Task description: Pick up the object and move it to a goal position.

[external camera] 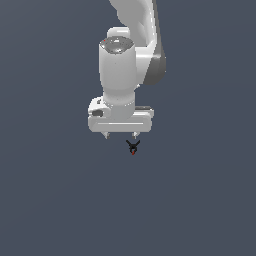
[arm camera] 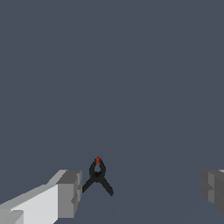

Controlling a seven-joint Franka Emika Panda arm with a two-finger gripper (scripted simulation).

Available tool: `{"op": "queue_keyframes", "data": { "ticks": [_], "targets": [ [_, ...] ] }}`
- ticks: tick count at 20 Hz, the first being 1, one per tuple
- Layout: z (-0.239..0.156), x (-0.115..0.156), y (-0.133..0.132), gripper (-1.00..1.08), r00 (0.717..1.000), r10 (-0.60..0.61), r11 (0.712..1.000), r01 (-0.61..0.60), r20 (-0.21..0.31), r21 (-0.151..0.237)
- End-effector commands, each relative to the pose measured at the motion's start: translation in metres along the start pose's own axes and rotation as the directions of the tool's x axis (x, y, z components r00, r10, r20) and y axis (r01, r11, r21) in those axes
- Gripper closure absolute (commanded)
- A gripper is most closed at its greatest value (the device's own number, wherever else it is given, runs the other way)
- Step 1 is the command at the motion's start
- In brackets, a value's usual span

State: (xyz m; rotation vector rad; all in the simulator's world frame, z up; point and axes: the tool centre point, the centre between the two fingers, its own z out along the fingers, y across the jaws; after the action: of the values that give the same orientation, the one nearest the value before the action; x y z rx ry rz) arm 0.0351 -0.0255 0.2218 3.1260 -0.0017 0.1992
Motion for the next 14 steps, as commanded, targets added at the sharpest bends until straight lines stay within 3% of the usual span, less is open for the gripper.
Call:
{"op": "queue_keyframes", "data": {
  "ticks": [1,14],
  "targets": [
    [0.000,0.000,0.000,-0.92,1.000,0.000,1.000,0.000,0.000,0.000],
    [-0.008,0.009,0.015,-0.92,0.999,0.020,0.999,-0.021,-0.025,-0.025]
  ]
}}
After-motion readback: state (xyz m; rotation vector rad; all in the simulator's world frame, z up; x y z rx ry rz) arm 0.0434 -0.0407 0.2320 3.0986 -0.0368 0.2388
